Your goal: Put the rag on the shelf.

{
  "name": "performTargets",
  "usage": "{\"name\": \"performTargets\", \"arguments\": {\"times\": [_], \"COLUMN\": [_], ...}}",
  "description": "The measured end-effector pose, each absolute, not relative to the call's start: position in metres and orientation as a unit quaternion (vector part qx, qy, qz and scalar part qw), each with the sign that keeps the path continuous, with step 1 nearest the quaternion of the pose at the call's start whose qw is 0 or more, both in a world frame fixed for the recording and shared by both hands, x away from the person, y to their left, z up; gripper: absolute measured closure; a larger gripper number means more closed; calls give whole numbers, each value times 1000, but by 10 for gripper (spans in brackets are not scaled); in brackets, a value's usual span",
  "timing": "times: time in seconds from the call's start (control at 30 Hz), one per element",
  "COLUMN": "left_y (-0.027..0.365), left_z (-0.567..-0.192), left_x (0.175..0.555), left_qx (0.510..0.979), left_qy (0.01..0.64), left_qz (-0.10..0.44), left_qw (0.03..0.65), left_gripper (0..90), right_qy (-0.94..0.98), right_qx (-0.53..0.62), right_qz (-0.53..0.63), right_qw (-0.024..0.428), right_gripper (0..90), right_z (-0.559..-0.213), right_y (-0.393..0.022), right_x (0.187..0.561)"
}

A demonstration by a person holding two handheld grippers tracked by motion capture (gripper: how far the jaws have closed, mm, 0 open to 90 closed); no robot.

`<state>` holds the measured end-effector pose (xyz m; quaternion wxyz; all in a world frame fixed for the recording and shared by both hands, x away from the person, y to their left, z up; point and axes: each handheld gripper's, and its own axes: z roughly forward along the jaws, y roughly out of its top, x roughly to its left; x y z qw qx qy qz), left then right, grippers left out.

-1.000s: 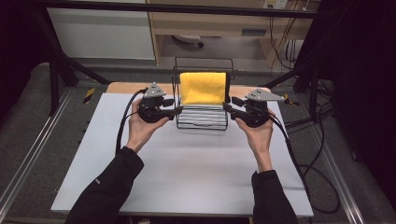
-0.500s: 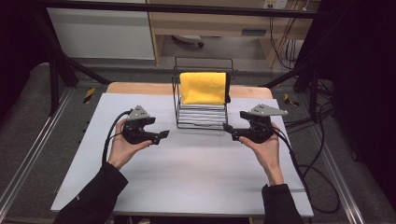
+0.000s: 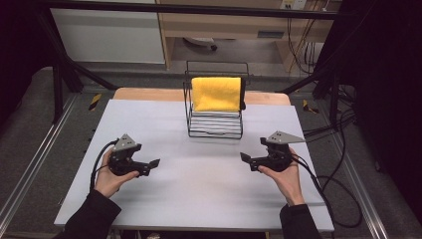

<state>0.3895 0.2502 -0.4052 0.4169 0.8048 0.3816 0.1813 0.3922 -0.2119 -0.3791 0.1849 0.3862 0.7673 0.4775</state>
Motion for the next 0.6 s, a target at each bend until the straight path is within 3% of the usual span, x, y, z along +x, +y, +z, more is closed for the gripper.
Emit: {"name": "performTargets", "arguments": {"times": [0.6], "left_y": [293], "left_z": [-438], "left_x": [363], "left_qx": [794], "left_qy": [407], "left_qz": [178], "left_qw": [414], "left_gripper": [66], "right_qy": [754], "right_qx": [429], "right_qz": [476], "right_qw": [144], "right_gripper": [13], "right_z": [-430], "right_y": [-247], "right_x": [364]}}
